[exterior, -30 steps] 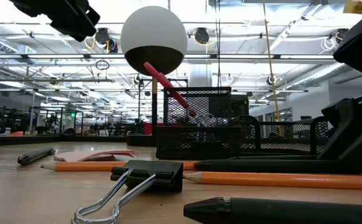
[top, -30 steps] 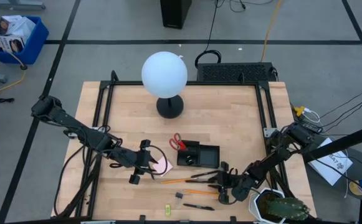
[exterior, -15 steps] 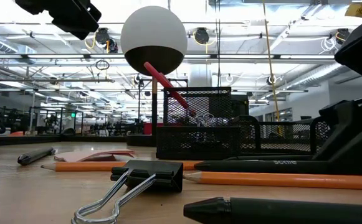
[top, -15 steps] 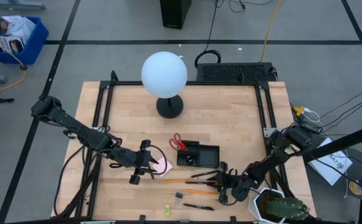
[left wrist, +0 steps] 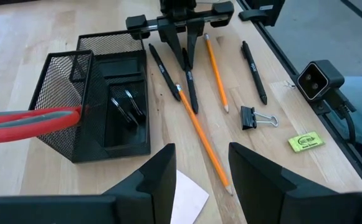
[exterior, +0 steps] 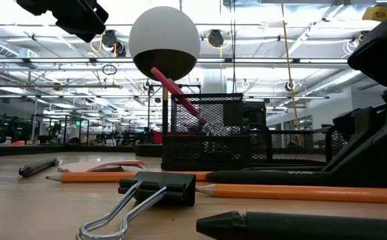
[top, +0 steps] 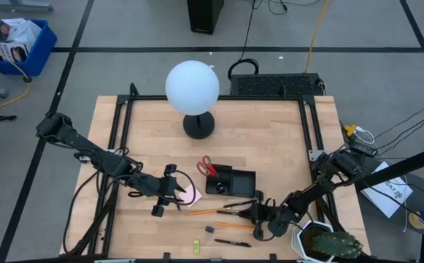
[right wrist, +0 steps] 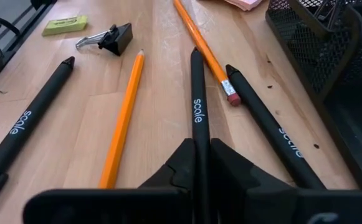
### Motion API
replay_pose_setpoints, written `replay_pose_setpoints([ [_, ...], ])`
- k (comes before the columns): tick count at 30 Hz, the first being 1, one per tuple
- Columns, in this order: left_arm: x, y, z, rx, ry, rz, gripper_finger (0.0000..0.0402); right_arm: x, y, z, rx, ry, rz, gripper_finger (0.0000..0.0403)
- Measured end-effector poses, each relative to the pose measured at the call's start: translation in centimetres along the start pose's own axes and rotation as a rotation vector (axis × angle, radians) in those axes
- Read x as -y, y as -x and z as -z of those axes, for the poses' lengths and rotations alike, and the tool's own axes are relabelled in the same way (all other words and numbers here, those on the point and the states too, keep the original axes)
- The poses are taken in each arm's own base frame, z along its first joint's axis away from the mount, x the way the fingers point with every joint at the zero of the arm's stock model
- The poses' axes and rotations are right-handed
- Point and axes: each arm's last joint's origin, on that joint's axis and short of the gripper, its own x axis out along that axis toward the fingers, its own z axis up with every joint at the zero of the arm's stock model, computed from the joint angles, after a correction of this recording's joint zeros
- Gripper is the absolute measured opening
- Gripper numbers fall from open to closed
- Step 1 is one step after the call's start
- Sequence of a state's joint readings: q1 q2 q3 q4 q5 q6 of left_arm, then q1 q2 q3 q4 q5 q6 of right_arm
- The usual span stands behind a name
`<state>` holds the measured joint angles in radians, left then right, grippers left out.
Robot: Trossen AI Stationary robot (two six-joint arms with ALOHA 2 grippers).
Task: Pick and place office supplies into organizer
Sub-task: Put the black pen into the desk organizer
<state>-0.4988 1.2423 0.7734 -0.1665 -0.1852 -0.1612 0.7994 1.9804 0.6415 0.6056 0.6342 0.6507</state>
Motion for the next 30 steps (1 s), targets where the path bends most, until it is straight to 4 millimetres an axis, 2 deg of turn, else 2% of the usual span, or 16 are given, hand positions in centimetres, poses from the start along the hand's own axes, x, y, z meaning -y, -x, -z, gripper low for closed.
replay_pose_setpoints([
  [5, 0.0, 0.0, 0.0, 0.0, 0.0, 0.0, 0.0154, -0.1, 0.0, -0.1, 0.023, -0.029, 0.0, 0.0026],
  [14, 0.0, 0.0, 0.0, 0.001, 0.0, 0.0, 0.0154, -0.7, -0.2, -1.7, 0.16, 0.072, -0.07, 0.0026],
  [21, 0.0, 0.0, -0.1, 0.011, 0.002, 0.002, 0.0154, -0.1, -0.7, -2.4, 0.19, 0.047, -0.043, 0.0026],
  [30, 0.0, 0.0, -0.3, 0.029, 0.012, -0.017, 0.0154, -0.7, -0.2, -4.4, 0.359, 0.016, -0.096, 0.0026],
])
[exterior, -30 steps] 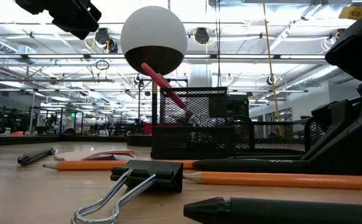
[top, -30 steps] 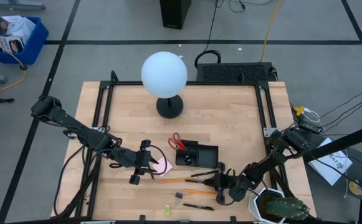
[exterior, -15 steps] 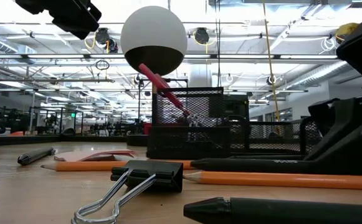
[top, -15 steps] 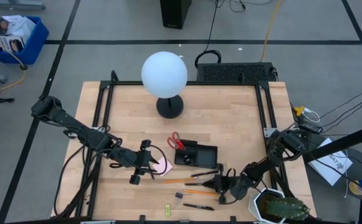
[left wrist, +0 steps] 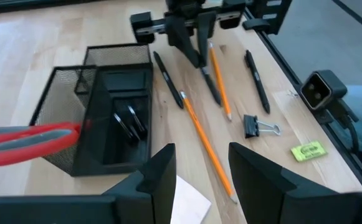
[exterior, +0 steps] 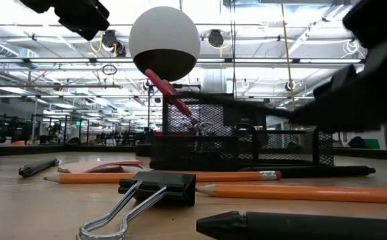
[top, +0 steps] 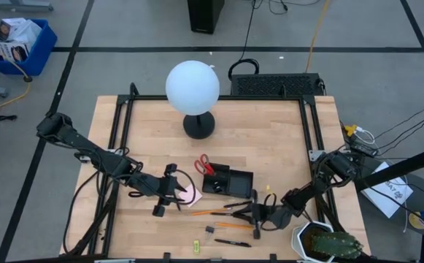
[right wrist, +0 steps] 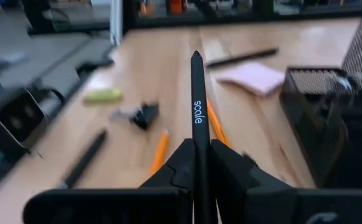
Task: Pick and place office supplies into organizer
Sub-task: Put the black pen into the desk organizer
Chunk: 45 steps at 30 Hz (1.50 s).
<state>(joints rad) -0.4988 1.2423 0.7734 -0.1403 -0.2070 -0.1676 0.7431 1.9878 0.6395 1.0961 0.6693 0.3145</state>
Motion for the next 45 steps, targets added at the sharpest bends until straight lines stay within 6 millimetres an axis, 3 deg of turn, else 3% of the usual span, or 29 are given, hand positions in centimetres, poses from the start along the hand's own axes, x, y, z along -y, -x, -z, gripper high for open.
replay_pose_setpoints([
  [12, 0.1, 0.0, -0.6, 0.06, 0.01, 0.007, 0.0154, -0.4, 0.1, -1.7, 0.143, -0.064, -0.033, 0.0026],
  [21, 0.8, 0.6, -3.2, 0.332, 0.076, 0.075, 0.0154, -0.5, 0.6, -4.3, 0.369, -0.022, -0.042, 0.0026],
  [26, 0.1, 0.6, -3.8, 0.388, 0.099, 0.051, 0.0154, 0.5, -0.2, -5.4, 0.398, -0.019, 0.028, 0.0026],
  [35, -1.0, -2.0, -3.7, 0.407, 0.097, -0.006, 0.0154, 2.0, -1.9, -6.7, 0.431, 0.015, 0.086, 0.0026],
  [45, -1.0, -2.0, -3.8, 0.429, 0.093, -0.017, 0.0154, 2.1, -2.7, -7.8, 0.463, 0.056, 0.115, 0.0026],
])
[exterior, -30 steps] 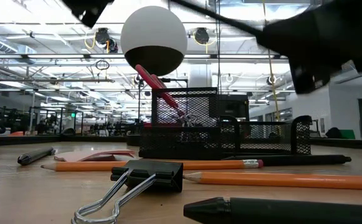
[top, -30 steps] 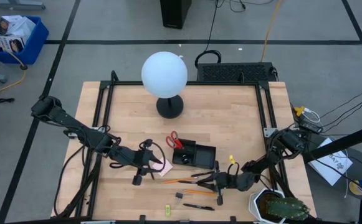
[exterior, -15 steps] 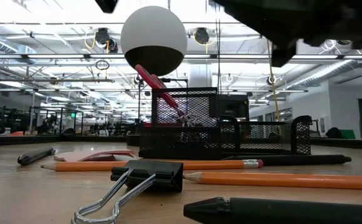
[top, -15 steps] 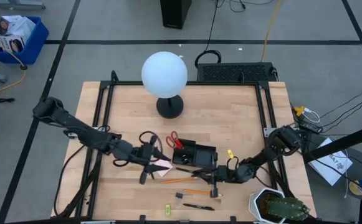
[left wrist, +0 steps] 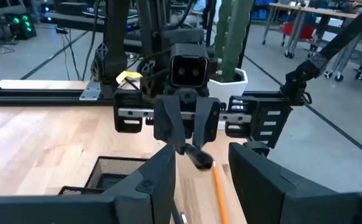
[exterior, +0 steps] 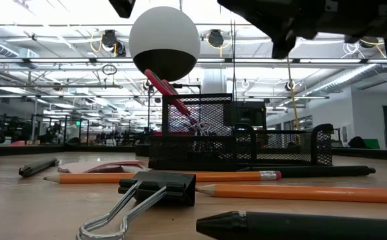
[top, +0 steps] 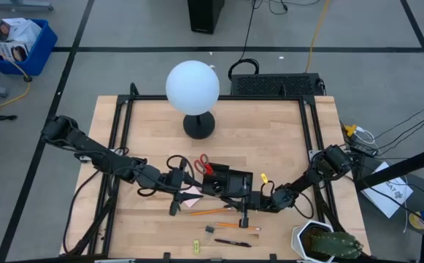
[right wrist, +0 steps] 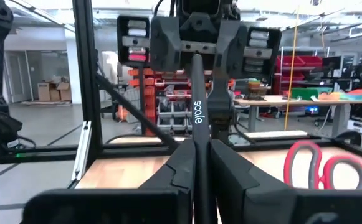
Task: Pick and place office supplies into organizer
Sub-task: Put the black pen into the desk organizer
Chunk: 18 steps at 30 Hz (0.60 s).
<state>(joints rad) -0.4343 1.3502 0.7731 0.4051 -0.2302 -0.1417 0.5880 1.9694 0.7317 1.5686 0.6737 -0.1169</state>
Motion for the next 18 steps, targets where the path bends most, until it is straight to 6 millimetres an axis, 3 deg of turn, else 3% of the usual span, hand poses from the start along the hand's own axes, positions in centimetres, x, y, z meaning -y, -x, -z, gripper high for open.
replay_pose_setpoints([
  [10, 0.0, 0.0, -0.2, 0.016, 0.005, 0.005, 0.015, 0.6, -1.8, -0.7, 0.046, 0.009, -0.018, 0.0026],
  [18, 0.0, 0.0, -0.2, 0.016, 0.0, 0.004, 0.0079, 0.9, -2.1, -0.7, 0.052, 0.008, -0.015, 0.0026],
])
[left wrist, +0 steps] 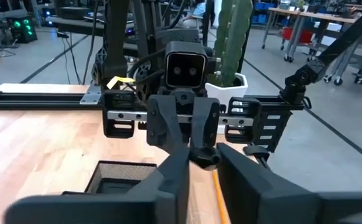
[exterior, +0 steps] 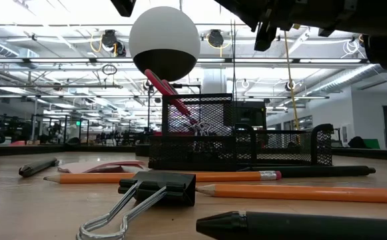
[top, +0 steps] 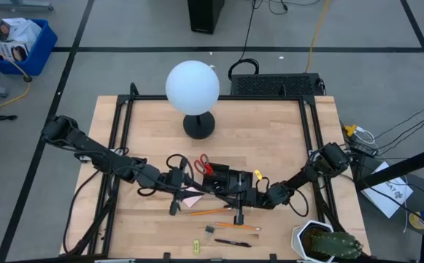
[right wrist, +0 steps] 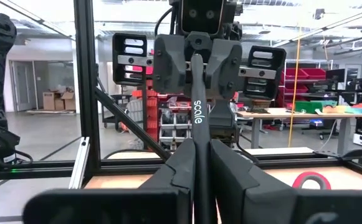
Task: Pick and place office supplies into organizer
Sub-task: Put the black pen into the desk organizer
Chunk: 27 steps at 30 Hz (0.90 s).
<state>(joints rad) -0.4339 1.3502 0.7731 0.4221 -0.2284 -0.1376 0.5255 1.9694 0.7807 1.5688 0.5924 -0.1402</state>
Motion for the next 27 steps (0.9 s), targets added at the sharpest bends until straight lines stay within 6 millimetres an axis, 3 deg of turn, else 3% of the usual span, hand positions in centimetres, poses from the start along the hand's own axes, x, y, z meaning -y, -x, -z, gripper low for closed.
replay_pose_setpoints([
  [5, -0.1, 0.0, 0.0, 0.001, -0.008, -0.009, 0.0039, 0.1, 0.0, 0.0, 0.0, -0.002, 0.0, 0.0026],
  [10, -0.1, 0.0, 0.0, 0.003, -0.03, -0.009, 0.0042, 0.0, 0.0, 0.0, 0.001, 0.001, -0.012, 0.0026],
  [14, -0.2, 0.0, 0.0, 0.006, 0.01, -0.05, 0.0054, -0.1, 0.0, 0.0, 0.001, -0.002, -0.018, 0.0071],
  [20, -0.3, 0.0, 0.0, 0.003, -0.006, -0.059, 0.0035, -0.5, 0.4, 0.0, -0.005, 0.001, -0.027, 0.0144],
  [27, -0.4, 0.0, 0.2, -0.018, -0.016, -0.082, 0.0041, -1.7, 2.3, 0.2, -0.051, 0.031, 0.077, 0.0166],
])
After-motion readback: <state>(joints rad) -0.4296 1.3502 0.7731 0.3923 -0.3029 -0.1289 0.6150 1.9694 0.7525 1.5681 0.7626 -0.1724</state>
